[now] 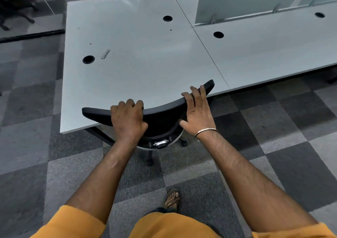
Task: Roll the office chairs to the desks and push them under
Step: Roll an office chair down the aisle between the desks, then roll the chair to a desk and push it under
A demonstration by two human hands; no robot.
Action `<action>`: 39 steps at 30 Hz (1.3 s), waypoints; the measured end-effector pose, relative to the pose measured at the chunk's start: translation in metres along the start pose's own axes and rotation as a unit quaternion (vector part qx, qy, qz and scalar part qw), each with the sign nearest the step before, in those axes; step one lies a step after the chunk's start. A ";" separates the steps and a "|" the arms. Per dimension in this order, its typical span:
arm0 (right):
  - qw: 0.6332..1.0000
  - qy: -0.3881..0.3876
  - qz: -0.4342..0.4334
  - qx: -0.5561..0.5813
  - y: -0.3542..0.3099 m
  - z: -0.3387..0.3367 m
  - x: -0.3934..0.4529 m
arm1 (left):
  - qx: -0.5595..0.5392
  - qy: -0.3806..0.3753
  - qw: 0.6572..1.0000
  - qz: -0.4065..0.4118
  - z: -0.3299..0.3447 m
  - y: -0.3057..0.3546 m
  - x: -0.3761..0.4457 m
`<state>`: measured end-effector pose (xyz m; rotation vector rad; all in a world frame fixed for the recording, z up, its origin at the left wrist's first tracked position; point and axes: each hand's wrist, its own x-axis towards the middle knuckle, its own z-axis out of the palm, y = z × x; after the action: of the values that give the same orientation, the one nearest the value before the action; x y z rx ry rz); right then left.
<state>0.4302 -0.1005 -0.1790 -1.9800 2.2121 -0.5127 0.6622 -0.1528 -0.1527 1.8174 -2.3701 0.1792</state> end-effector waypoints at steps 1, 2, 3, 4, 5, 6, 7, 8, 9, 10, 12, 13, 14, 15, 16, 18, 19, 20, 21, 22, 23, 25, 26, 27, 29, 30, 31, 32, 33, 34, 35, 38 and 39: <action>1.000 0.005 0.000 -0.001 -0.001 0.004 0.001 | 0.000 0.000 1.000 0.002 0.001 -0.002 0.000; 1.000 0.013 0.002 -0.001 -0.001 0.007 0.001 | 0.001 0.000 1.000 0.005 0.001 -0.003 -0.001; 1.000 0.021 0.005 0.004 -0.003 0.009 0.002 | 0.003 -0.001 1.000 0.006 0.000 -0.003 -0.001; 0.999 0.030 0.008 0.010 -0.004 0.010 0.002 | 0.005 -0.005 1.000 0.007 -0.002 -0.002 -0.001; 0.999 0.038 0.009 0.017 -0.005 0.010 0.002 | 0.005 -0.007 1.000 0.009 -0.003 -0.002 0.000; 0.999 0.040 0.009 0.022 -0.005 0.011 0.002 | 0.003 -0.010 1.000 0.012 -0.004 -0.001 0.000; 0.999 0.040 0.009 0.025 -0.005 0.011 0.002 | 0.001 -0.012 1.000 0.014 -0.004 -0.001 -0.001; 0.999 0.040 0.008 0.027 -0.005 0.009 0.002 | -0.001 -0.014 1.000 0.016 -0.005 0.000 0.000; 0.999 0.037 0.007 0.029 -0.005 0.008 0.001 | -0.001 -0.017 1.000 0.017 -0.005 0.000 -0.001; 0.999 0.033 0.006 0.031 -0.005 0.008 0.001 | -0.002 -0.019 1.000 0.018 -0.006 -0.001 -0.001; 0.999 0.024 0.005 0.035 -0.003 0.004 0.001 | -0.005 -0.021 1.000 0.018 -0.007 0.000 0.000; 0.999 0.019 0.004 0.037 -0.003 0.003 -0.001 | -0.008 -0.024 1.000 0.018 -0.007 0.000 0.000; 0.999 0.014 0.002 0.037 -0.003 0.002 -0.002 | -0.011 -0.027 0.999 0.018 -0.007 -0.001 -0.001; 0.999 0.009 0.000 0.036 -0.003 0.001 -0.005 | -0.014 -0.030 0.999 0.018 -0.006 -0.001 -0.004; 0.999 0.005 -0.001 0.034 -0.002 0.000 -0.008 | -0.019 -0.033 0.999 0.020 -0.006 0.000 -0.006; 0.999 0.000 -0.007 0.033 0.002 -0.002 -0.014 | -0.029 -0.035 0.998 0.033 -0.005 0.005 -0.013; 0.999 -0.003 -0.010 0.033 0.004 -0.004 -0.017 | -0.035 -0.035 0.998 0.042 -0.006 0.010 -0.016; 0.999 -0.006 -0.011 0.037 0.006 -0.006 -0.020 | -0.039 -0.038 0.997 0.056 -0.008 0.017 -0.019; 0.999 -0.007 -0.008 0.044 0.009 -0.012 -0.024 | -0.043 -0.040 0.995 0.078 -0.010 0.027 -0.021; 0.998 -0.006 -0.002 0.056 0.012 -0.017 -0.027 | -0.049 -0.043 0.992 0.105 -0.012 0.038 -0.022; 0.997 -0.005 0.013 0.075 0.017 -0.022 -0.032 | -0.061 -0.046 0.988 0.132 -0.014 0.051 -0.023; 0.990 -0.008 0.064 0.126 0.032 -0.030 -0.046 | -0.107 -0.055 0.977 0.174 -0.020 0.078 -0.024; 0.985 -0.007 0.093 0.146 0.046 -0.034 -0.055 | -0.129 -0.058 0.971 0.193 -0.023 0.094 -0.023; 0.981 -0.009 0.118 0.155 0.061 -0.036 -0.063 | -0.144 -0.058 0.965 0.210 -0.025 0.107 -0.021; 0.973 -0.021 0.166 0.156 0.099 -0.041 -0.081 | -0.151 -0.056 0.954 0.253 -0.026 0.136 -0.017; 0.969 -0.032 0.189 0.156 0.118 -0.043 -0.089 | -0.152 -0.066 0.948 0.271 -0.024 0.149 -0.015; 0.963 -0.039 0.216 0.157 0.141 -0.046 -0.098 | -0.150 -0.086 0.941 0.292 -0.020 0.167 -0.014; 0.957 -0.045 0.239 0.158 0.160 -0.048 -0.105 | -0.141 -0.112 0.934 0.308 -0.017 0.181 -0.013; 0.951 -0.045 0.261 0.160 0.183 -0.053 -0.114 | -0.125 -0.140 0.926 0.326 -0.014 0.202 -0.012; 0.946 -0.046 0.278 0.160 0.202 -0.058 -0.120 | -0.105 -0.170 0.919 0.339 -0.011 0.219 -0.010; 0.942 -0.044 0.292 0.161 0.221 -0.062 -0.127 | -0.081 -0.196 0.913 0.348 -0.009 0.237 -0.008; 0.924 -0.035 0.344 0.164 0.281 -0.086 -0.151 | -0.026 -0.267 0.887 0.376 -0.009 0.309 -0.004; 0.919 -0.032 0.358 0.164 0.299 -0.091 -0.159 | -0.014 -0.282 0.879 0.386 -0.008 0.330 -0.004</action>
<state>0.1414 0.0950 -0.2135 -0.9123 2.3889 -0.6317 0.3446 -0.0621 -0.1467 0.8604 -3.3587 -0.3563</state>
